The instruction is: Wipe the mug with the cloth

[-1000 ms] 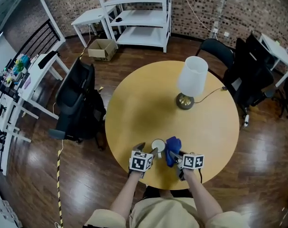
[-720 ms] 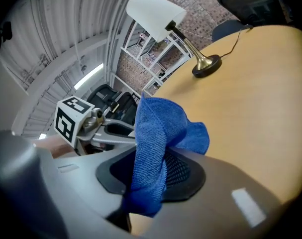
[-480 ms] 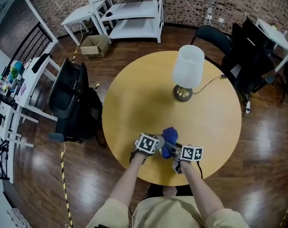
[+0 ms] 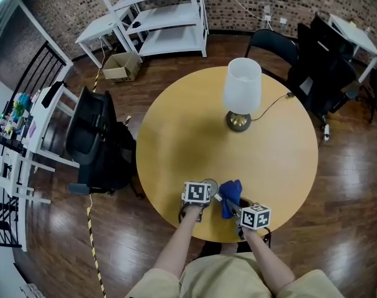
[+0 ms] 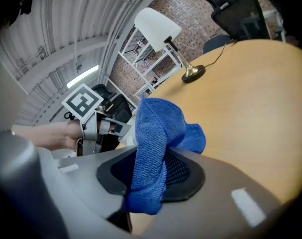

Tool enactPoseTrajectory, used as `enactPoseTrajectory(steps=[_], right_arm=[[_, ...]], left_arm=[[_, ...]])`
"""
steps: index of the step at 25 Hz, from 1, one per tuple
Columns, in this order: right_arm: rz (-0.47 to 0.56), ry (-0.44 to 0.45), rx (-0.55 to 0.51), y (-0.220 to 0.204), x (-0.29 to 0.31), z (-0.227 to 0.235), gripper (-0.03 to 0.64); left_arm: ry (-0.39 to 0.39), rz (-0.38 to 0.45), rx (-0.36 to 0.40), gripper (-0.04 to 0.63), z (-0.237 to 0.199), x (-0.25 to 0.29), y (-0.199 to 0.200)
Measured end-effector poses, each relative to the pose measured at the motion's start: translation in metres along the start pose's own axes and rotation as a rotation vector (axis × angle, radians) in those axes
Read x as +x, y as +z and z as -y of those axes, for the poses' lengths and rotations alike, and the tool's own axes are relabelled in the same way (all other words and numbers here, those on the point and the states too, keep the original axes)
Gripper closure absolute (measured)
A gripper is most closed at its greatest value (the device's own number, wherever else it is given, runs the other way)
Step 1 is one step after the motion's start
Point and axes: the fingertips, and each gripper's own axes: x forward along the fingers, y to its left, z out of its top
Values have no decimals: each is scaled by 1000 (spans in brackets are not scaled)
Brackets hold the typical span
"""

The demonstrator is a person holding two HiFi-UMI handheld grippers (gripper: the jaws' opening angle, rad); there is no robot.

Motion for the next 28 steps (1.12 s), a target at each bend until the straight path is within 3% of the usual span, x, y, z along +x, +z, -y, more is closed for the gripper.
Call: enactPoseTrajectory(steps=[2, 5, 7, 11, 17, 21, 25, 28], right_arm=[[40, -66, -72, 12, -17, -2, 505], [88, -52, -182, 38, -16, -30, 504], [69, -31, -224, 45, 5, -44, 503], [48, -77, -315, 39, 33, -45, 494], [109, -40, -222, 48, 30, -29, 492], [33, -82, -263, 27, 43, -9, 505], [-35, -47, -238, 4, 65, -11, 508], [-2, -10, -183, 13, 57, -7, 505]], left_arm=[[18, -39, -83, 565, -9, -2, -8], [-8, -39, -234, 568, -13, -1, -12], [-10, -38, -279, 569, -14, -1, -13], [-24, -33, -349, 571, -15, -3, -17], [-79, -58, -396, 571, -21, 0, -19], [-112, -67, -437, 568, -31, 3, -28], [-167, -68, -521, 563, -36, 6, -35], [-201, -74, -516, 565, -36, 8, -35]])
